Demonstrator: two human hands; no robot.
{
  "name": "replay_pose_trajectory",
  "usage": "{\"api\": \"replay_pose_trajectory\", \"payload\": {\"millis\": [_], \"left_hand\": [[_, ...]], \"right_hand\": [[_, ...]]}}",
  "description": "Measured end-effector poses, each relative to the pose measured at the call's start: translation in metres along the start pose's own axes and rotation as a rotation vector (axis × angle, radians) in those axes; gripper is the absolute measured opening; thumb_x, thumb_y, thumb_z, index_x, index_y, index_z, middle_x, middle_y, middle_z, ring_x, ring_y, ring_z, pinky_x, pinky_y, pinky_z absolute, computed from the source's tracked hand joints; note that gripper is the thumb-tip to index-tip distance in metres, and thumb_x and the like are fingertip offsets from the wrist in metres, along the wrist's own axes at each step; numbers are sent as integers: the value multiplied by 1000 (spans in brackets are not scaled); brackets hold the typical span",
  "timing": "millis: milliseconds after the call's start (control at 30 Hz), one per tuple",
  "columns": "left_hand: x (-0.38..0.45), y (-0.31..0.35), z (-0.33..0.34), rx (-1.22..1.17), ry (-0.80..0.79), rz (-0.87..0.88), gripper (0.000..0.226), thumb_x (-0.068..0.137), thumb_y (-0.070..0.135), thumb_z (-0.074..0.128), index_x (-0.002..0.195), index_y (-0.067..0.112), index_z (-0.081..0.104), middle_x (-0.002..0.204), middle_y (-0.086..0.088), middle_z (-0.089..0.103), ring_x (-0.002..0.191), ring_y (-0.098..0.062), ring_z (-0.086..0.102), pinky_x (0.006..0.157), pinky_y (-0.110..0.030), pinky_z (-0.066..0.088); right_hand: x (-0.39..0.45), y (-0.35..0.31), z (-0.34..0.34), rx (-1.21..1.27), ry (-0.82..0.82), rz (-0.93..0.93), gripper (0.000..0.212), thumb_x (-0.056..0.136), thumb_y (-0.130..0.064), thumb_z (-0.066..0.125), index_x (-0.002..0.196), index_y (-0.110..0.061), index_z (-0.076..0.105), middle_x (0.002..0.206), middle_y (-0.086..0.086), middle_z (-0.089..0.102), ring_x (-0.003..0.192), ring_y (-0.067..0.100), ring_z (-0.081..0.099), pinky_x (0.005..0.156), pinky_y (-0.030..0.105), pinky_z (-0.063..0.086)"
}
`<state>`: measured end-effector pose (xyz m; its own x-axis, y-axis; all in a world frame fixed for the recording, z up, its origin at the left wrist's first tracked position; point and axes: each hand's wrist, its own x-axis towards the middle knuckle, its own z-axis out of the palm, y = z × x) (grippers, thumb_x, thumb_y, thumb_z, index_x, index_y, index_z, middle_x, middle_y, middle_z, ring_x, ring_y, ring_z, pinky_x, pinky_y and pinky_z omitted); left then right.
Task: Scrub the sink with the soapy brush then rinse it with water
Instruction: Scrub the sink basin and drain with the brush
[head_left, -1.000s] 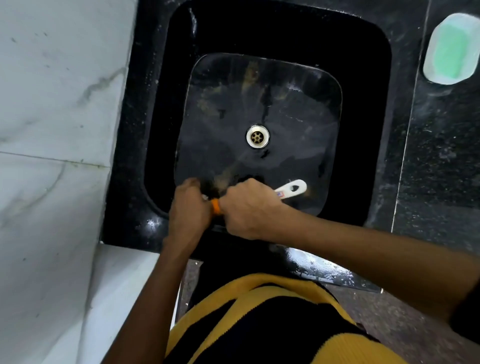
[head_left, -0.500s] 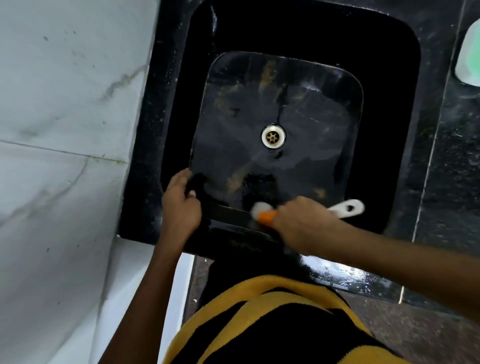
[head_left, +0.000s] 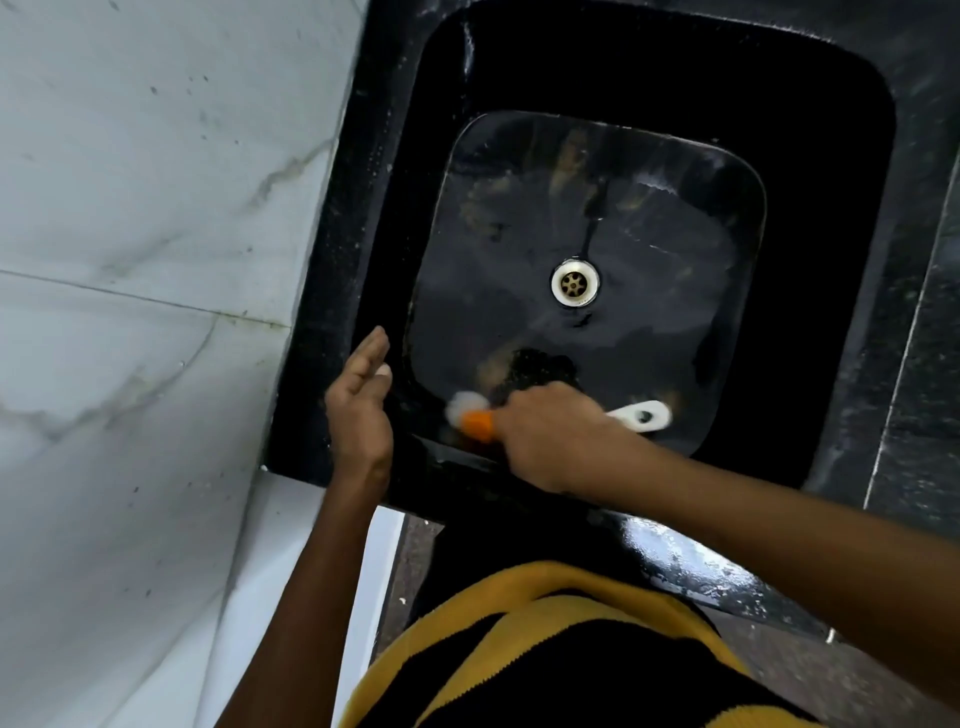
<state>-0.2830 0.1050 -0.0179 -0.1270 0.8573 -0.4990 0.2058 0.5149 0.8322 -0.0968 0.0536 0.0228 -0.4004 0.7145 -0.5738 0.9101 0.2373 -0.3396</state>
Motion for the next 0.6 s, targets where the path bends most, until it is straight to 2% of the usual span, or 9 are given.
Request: {"api": "replay_pose_trajectory", "payload": {"millis": [100,200,267,333,400,467,533,600], "left_hand": [[-2,1,4,3,6,22,45,96,-7,44,132,17,56,140,-5,59,129,-12,55,97,-17,47],[-3,4,9,39,18,32,41,97,-5,47,134,9,57,138,-4,59,124,-10,56,88,-10,48],[-3,2,10,102,-11,31,42,96,-4,53,136,7,56,139,-4,58,124,-11,56,96,-13,47],[-2,-2,13,248,-57,49,43,95,-1,57,137,9,57,141,-5,57,127,-14,55,109,-25,42],[-3,-7,18,480,-111,106,43,94,5,59,137,8,57,142,-5,56,130,-17,53,115,-31,38],[-4,-11,22,710,-201,160,48,94,14,61,141,5,53,148,-7,50,137,-22,47,117,-31,32],[-5,-15,23,886,-297,158,59,94,24,61,147,5,44,157,-8,39,143,-26,38,120,-36,29],[-5,-16,22,975,-336,152,65,93,27,60,150,4,38,161,-8,31,145,-28,33,120,-40,28]], "right_hand": [[45,-26,-6,67,140,-43,31,92,-21,47,122,-24,52,106,8,63,92,29,64,65,31,35],[51,-24,11,87,139,-40,32,92,-27,49,123,-26,52,101,7,65,88,29,66,64,32,36],[18,1,23,69,65,-4,29,90,-33,49,116,-25,60,100,7,66,90,28,66,68,33,42],[-29,36,28,7,-83,80,24,90,-30,47,103,-20,65,103,6,68,93,27,67,74,31,47],[-78,68,24,-123,-264,179,25,93,-31,46,101,-18,66,107,5,69,97,25,67,78,29,48],[-111,85,15,-215,-431,232,23,92,-27,47,105,-20,65,110,4,68,100,25,66,80,29,49],[-120,86,13,-227,-470,209,23,90,-24,48,106,-20,63,108,4,68,98,27,66,80,30,51],[-106,68,9,-176,-364,136,24,90,-23,48,111,-23,58,105,6,67,96,29,66,72,29,47]]}}
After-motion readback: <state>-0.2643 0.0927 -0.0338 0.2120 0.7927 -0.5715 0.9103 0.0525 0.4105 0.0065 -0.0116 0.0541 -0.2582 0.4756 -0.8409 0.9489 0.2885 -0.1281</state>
